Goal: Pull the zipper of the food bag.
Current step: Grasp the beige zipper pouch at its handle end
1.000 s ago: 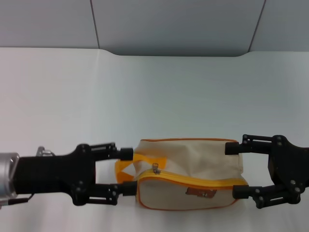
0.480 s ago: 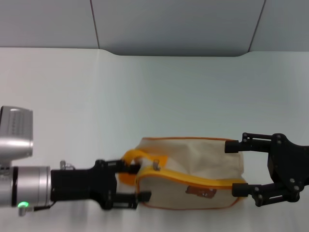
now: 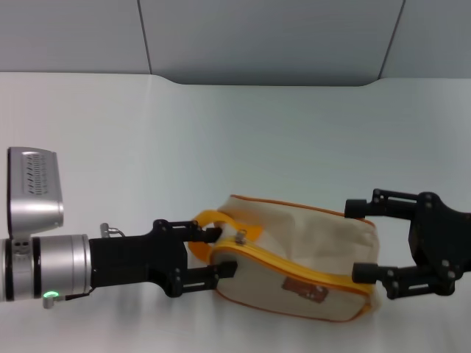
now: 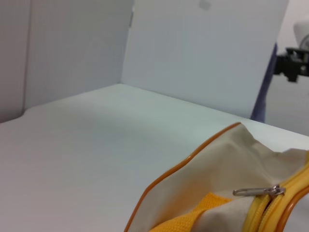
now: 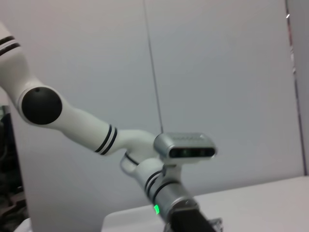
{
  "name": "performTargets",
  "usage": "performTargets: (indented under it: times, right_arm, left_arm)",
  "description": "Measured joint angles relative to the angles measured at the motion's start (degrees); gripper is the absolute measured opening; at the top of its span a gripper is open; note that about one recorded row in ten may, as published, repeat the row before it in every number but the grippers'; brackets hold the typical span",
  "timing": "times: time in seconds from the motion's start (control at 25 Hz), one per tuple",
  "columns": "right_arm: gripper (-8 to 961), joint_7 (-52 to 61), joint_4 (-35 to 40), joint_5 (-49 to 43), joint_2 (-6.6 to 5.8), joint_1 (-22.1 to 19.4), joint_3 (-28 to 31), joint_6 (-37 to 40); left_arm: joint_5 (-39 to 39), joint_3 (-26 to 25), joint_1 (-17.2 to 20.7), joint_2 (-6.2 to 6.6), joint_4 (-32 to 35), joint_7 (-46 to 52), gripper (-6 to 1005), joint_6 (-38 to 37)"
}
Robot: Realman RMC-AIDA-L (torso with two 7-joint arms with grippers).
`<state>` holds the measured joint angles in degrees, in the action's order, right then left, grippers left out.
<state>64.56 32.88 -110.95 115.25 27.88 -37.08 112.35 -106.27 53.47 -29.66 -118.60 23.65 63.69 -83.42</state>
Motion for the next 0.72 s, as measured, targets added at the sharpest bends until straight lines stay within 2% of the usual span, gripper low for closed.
performTargets:
  times: [0.4,0.44,0.48,0.64,0.72]
  right_arm:
    - [768,-1.2,-0.2,0.1,0.36,0.0,2.3,-1.3]
    - [766,-2.9,-0.2,0.1,1.11,0.0,4.3,-3.1]
    - [765,-2.9,-0.2,0.1,1.11,0.0,4.3,-3.1]
    - [759,-11.7,-0.3,0.1,3.8,0.2,10.1,-7.2]
    - [756,-15.2,-0.5,0.1,3.94,0.7,9.8,-8.0]
  left_arm:
    - [0.1,-0.1,-0.6,0.12,-0.8,-0.6,410,-0.4]
    - [0.2,-0.2,-0.9,0.13,-0.8,-0.6,387,-0.5]
    - [0.2,-0.2,-0.9,0.13,-0.8,-0.6,365,-0.5]
    - [0.2,0.0,-1.8,0.2,-1.0,-1.2,277,-0.8]
    - [0.2,-0.3,-2.1,0.27,-0.8,-1.5,246,-1.7]
